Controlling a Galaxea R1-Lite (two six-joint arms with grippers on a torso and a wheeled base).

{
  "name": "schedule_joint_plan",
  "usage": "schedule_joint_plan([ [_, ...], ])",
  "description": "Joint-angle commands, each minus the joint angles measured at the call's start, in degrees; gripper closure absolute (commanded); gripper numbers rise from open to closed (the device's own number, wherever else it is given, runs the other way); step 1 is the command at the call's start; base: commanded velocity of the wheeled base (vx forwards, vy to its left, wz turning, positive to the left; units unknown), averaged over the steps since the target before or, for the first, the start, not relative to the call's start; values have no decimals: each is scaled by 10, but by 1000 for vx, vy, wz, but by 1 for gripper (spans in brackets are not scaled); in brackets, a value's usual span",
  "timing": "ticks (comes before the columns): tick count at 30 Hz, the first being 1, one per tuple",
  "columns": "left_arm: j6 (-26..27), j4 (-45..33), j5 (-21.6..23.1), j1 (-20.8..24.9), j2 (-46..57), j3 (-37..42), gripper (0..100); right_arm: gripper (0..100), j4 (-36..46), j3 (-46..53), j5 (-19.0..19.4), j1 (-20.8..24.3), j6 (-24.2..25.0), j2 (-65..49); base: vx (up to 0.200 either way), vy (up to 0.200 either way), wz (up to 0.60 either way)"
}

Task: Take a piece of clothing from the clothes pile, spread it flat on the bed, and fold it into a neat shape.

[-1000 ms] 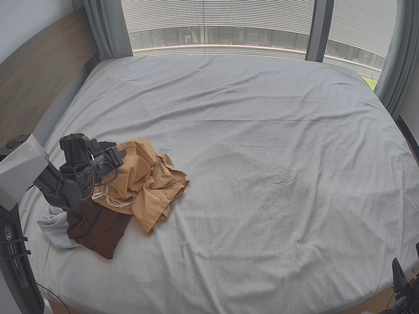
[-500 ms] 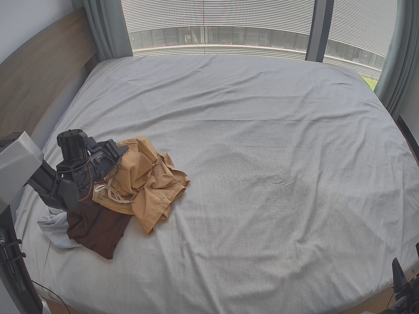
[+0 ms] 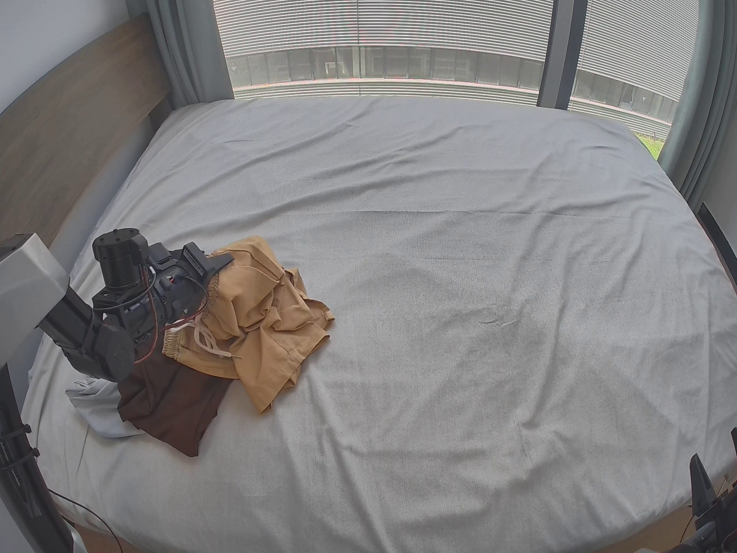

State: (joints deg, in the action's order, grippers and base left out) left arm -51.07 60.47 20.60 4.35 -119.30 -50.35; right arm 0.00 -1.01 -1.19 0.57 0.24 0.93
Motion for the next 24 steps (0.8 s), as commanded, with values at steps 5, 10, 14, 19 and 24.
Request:
schedule_joint_plan([
  [5,-40,1,1,8,10,10,100,0,0,10,1,0,0,-8,0,0,0],
  [10,-114,4,1,12,11,6,100,0,0,10,1,0,0,-8,0,0,0],
  [14,-157,6,1,22,25,10,100,0,0,10,1,0,0,-8,0,0,0],
  [19,-214,6,1,34,45,10,100,0,0,10,1,0,0,-8,0,0,0],
  [24,-254,6,1,63,78,25,100,0,0,10,0,0,0,-8,0,0,0],
])
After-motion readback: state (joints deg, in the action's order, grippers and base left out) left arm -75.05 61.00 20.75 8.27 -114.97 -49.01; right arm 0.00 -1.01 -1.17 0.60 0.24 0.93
